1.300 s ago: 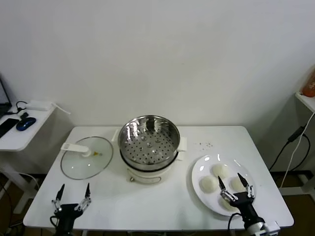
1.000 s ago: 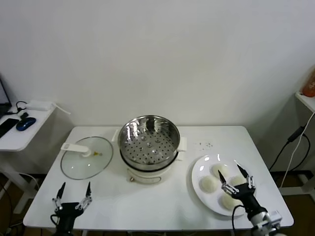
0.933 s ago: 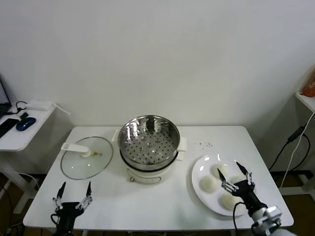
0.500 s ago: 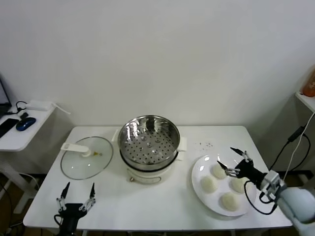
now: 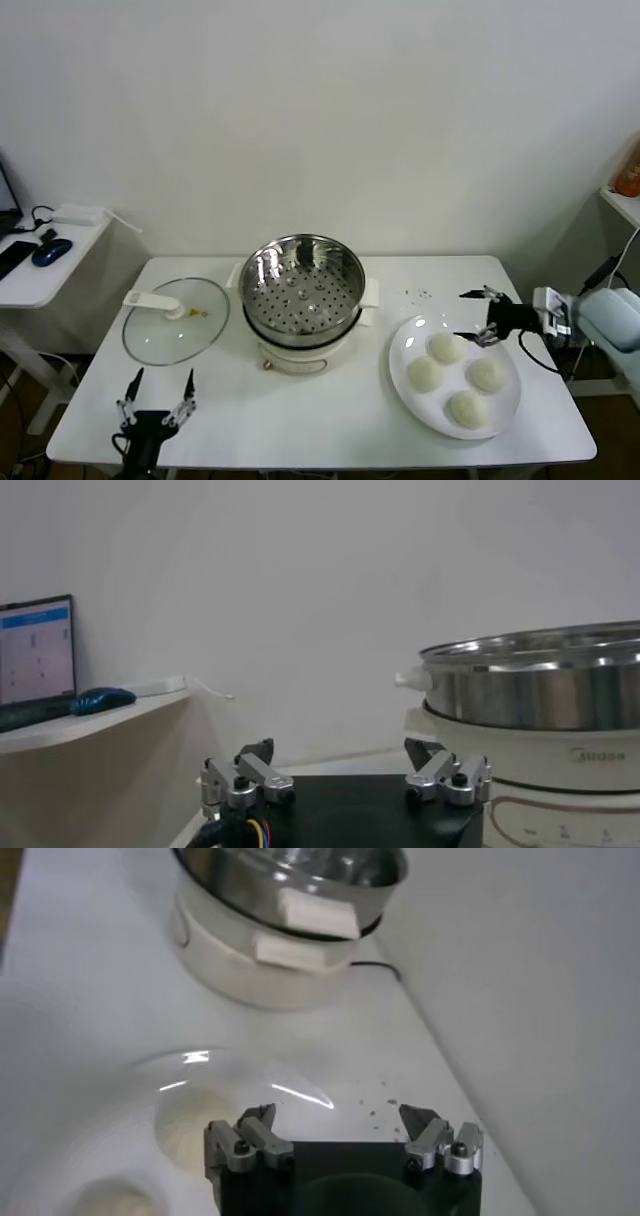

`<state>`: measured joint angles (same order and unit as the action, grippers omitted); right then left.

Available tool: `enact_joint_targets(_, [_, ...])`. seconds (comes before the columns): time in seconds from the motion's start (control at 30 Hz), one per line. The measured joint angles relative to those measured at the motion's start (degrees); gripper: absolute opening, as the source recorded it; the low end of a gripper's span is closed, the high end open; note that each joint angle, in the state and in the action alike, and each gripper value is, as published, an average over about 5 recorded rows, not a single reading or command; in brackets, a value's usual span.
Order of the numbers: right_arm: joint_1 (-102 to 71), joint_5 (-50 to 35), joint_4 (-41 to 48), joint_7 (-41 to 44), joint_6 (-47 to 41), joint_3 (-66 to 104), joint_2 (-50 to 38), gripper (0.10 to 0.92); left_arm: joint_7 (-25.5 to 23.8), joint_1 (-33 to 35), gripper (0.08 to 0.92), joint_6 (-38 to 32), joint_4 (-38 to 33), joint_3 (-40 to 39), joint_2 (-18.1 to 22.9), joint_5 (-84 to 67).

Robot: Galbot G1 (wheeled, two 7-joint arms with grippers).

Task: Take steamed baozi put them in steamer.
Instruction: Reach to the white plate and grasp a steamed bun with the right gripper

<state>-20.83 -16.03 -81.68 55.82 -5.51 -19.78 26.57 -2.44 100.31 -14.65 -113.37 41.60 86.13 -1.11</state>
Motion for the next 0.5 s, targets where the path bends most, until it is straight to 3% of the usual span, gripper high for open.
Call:
enact_joint_targets(0.27, [21.76, -0.63, 7.36, 5.76, 0.22, -27.00, 4.16, 0.823, 0.22, 0.06, 0.823, 0.47, -0.24, 0.00, -0.31, -0.20])
enact_joint_targets(0.5, [30.50, -0.02, 12.71, 7.53, 0.36, -41.59, 8.20, 0.823, 0.36, -0.26, 0.823, 0.85, -0.51, 0.06, -0.13, -0.33])
